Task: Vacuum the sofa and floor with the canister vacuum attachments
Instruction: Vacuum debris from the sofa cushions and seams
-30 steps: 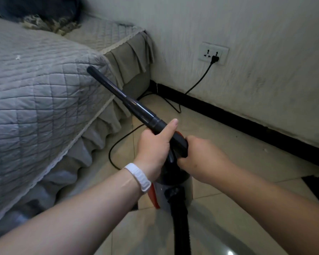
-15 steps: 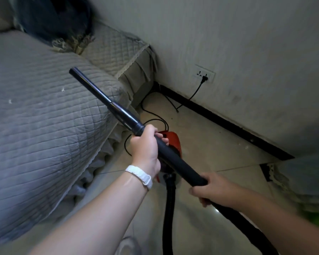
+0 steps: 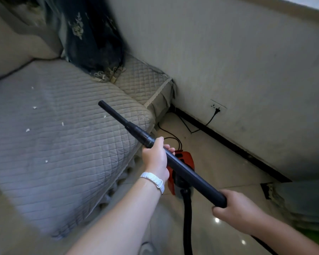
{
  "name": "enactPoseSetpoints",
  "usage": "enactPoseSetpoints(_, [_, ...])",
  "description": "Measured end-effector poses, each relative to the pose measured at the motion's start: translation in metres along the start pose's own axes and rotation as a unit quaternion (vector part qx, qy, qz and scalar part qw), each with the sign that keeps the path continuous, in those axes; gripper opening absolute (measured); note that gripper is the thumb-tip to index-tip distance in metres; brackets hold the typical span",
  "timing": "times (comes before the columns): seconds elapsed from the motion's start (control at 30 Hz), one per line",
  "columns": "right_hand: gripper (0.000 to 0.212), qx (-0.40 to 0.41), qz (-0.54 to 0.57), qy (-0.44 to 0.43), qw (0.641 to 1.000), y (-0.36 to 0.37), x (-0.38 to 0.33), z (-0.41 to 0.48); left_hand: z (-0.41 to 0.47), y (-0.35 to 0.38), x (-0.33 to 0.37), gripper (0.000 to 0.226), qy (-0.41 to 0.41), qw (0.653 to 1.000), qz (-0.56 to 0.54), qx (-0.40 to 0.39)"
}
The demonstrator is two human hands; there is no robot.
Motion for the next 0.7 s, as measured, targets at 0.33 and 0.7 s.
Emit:
enactPoseSetpoints(0.33, [0.020, -0.010, -0.084, 0.011, 0.996, -0.072, -0.036, 0.001, 0.040, 0.046, 0.036, 0.020, -0.039, 0.999, -0.004, -0.015])
enactPoseSetpoints(0.7, [0.012, -0.038, -0.135, -0.052, 0.989, -0.167, -0.035, 0.130, 0.150, 0.119, 0.016, 0.032, -0.057, 0.995, 0.017, 0.076])
Point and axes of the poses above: each hand's wrist, its own z-axis towards the middle knuckle, its own y-axis out of the palm, x = y × z, the point moved 4 cm from there along z, towards the middle knuckle, and after that the axes turned 10 degrees about -z, right-handed, at the moved point
